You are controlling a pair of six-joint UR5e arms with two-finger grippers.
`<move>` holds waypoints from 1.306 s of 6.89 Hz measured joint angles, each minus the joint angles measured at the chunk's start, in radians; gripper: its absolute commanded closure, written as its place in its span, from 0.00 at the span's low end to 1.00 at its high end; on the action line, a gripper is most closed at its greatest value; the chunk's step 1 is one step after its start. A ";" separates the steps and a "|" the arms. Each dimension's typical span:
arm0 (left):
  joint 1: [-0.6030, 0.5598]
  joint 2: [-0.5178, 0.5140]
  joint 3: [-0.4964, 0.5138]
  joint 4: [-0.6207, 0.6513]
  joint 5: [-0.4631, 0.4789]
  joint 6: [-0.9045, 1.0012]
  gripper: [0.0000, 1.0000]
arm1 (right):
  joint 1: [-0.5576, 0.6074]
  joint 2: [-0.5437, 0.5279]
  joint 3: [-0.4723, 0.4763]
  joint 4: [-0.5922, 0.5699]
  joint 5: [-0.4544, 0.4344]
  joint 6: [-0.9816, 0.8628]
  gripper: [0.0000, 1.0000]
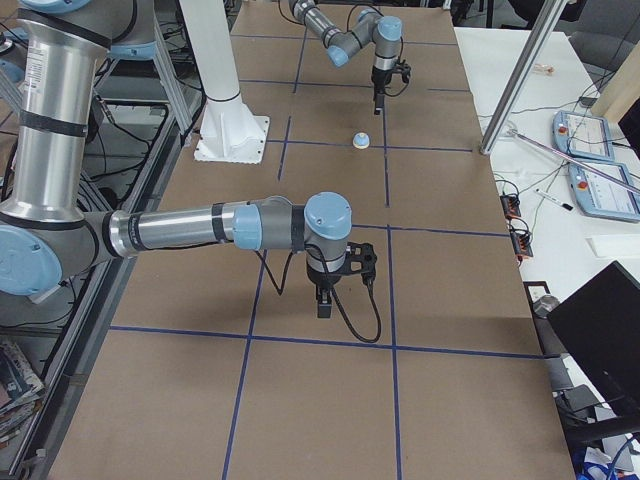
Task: Place and press bell with both arms
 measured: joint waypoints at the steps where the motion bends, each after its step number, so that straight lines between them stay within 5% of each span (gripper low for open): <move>1: -0.044 0.131 -0.141 0.021 -0.004 0.072 0.00 | 0.000 0.014 0.001 0.000 0.000 0.012 0.00; 3: -0.169 0.355 -0.305 0.033 -0.009 0.323 0.00 | -0.002 0.037 0.000 -0.001 0.002 0.022 0.00; 7: -0.536 0.702 -0.318 0.034 -0.151 0.882 0.00 | -0.049 0.125 0.009 -0.002 0.032 0.046 0.00; 9: -0.690 0.814 -0.327 0.040 -0.182 1.030 0.00 | -0.185 0.268 0.013 -0.002 0.037 0.266 0.00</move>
